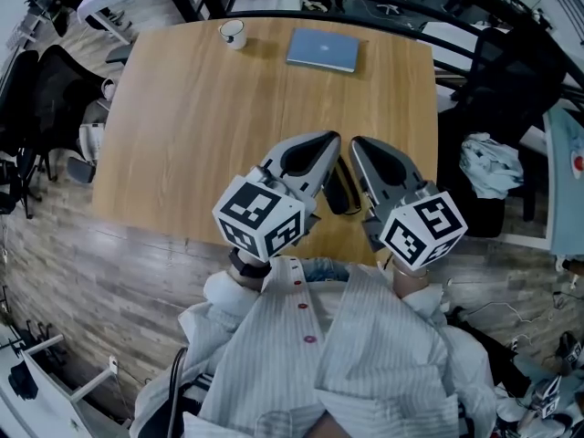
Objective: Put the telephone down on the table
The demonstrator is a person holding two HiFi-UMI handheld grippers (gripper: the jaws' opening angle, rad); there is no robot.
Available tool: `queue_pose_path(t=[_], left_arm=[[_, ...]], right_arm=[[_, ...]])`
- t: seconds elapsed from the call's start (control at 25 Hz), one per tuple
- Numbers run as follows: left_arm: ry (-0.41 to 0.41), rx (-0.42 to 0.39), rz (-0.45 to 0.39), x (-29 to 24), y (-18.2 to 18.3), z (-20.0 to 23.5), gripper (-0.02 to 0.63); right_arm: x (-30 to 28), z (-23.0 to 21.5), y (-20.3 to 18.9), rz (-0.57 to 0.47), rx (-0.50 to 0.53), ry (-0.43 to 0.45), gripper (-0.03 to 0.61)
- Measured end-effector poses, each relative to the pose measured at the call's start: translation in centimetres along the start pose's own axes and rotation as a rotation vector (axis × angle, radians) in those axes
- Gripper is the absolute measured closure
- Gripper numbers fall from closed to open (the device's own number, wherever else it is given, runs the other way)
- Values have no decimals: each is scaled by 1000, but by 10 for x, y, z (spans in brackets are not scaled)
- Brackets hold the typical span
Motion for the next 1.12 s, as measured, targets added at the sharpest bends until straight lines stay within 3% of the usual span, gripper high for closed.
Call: queue_pose_path(t=[0.28,0.68,1.12], left_arm=[[-59,-4,24,-1,2,-2,603],[-133,-76,25,3,-6,-14,603],[-143,-142,105,14,-25,-13,603]], right_arm=[[7,3,0,2,0,4,545],[17,9,-7,23,21,-10,545],[17,13,-19,49,9,-9,545]])
Point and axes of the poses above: the fingertips, and each gripper's own axes: x backward along the fingers, z to its left, y out of its top, the point moved 5 cm from there along x, backward along the fingers, and after that the axes turned 1 degree about y, right-handed, at the moved point
